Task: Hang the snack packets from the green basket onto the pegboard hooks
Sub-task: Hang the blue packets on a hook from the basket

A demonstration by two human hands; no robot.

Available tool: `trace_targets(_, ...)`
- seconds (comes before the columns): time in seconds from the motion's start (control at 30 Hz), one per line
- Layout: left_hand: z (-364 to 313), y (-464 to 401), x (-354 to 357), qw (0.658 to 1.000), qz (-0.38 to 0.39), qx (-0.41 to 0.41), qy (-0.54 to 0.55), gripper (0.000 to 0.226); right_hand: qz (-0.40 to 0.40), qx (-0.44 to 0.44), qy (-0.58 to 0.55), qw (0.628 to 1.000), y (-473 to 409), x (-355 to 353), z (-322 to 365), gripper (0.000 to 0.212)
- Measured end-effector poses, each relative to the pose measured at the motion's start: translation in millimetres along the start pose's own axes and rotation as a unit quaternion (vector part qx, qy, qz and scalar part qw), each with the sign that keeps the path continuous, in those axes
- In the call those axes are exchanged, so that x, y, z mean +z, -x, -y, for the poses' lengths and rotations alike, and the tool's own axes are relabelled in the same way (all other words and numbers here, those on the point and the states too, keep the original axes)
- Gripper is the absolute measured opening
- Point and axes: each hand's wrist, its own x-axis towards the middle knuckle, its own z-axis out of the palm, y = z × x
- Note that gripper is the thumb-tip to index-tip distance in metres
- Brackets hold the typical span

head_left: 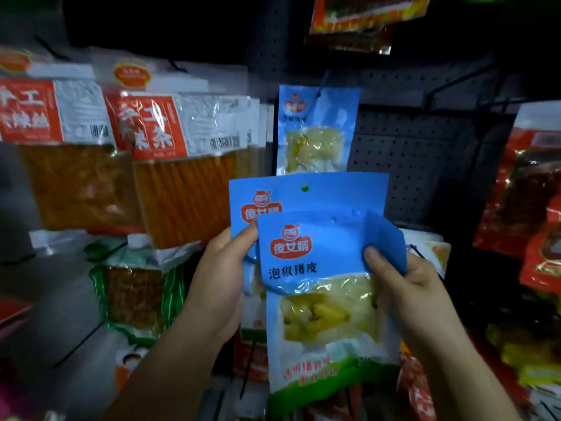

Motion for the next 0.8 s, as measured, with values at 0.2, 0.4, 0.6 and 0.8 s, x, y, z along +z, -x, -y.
trace_targets(0.2, -38.6, -53.4, 11.0, 0.983, 0.013, 0.149, -0.104, 0.017, -0.043, -0.074, 0.031, 0.996, -28.4, 7.5, 10.1, 0.026)
trace_targets(0.4, -68.7, -94.2, 42.4, 0.881, 0.023, 0.273, -0.387, 0.021, -0.027, -0.12, 0.012, 0.992, -52.8, -5.7, 28.2, 0.027)
trace_targets(0.6, -83.8, -113.4, 57.5, 0.9, 0.057, 0.216, -0.374, 0.022, -0.035, -0.172, -0.014, 0.984, -70.6, -10.9, 48.7, 0.025)
trace_targets(0.8, -101.5, -123.7, 72.2, 0.896, 0.039, 0.304, -0.322, 0.016, 0.006, -0.204, 0.006, 0.979, -87.6, -12.5, 45.8, 0.012)
